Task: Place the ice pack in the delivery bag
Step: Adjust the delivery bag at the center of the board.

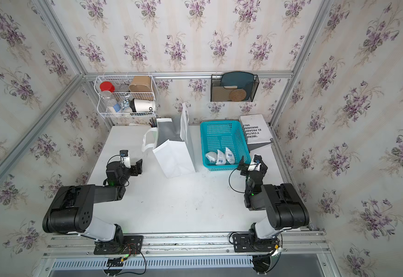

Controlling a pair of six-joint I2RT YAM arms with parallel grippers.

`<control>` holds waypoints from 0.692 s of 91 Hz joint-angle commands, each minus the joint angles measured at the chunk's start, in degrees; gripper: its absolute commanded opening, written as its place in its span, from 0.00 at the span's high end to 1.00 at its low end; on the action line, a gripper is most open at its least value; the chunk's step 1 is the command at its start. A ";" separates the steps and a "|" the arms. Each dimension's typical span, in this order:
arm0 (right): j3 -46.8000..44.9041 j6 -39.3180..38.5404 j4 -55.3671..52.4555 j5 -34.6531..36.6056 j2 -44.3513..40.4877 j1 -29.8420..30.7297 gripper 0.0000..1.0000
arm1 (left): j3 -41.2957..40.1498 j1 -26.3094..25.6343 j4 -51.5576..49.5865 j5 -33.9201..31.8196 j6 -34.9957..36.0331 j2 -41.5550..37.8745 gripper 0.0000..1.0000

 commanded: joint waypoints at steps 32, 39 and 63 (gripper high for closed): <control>0.29 0.35 0.47 -0.03 -0.01 0.06 0.00 | 0.13 0.09 1.96 0.67 0.39 0.15 0.17; 0.39 0.35 0.33 -0.02 0.01 0.04 0.00 | -0.01 0.09 1.99 0.59 0.34 0.02 0.17; 6.99 0.56 -32.06 -6.47 -26.44 0.54 0.00 | 7.53 0.05 -24.75 -6.99 -2.92 -18.95 0.17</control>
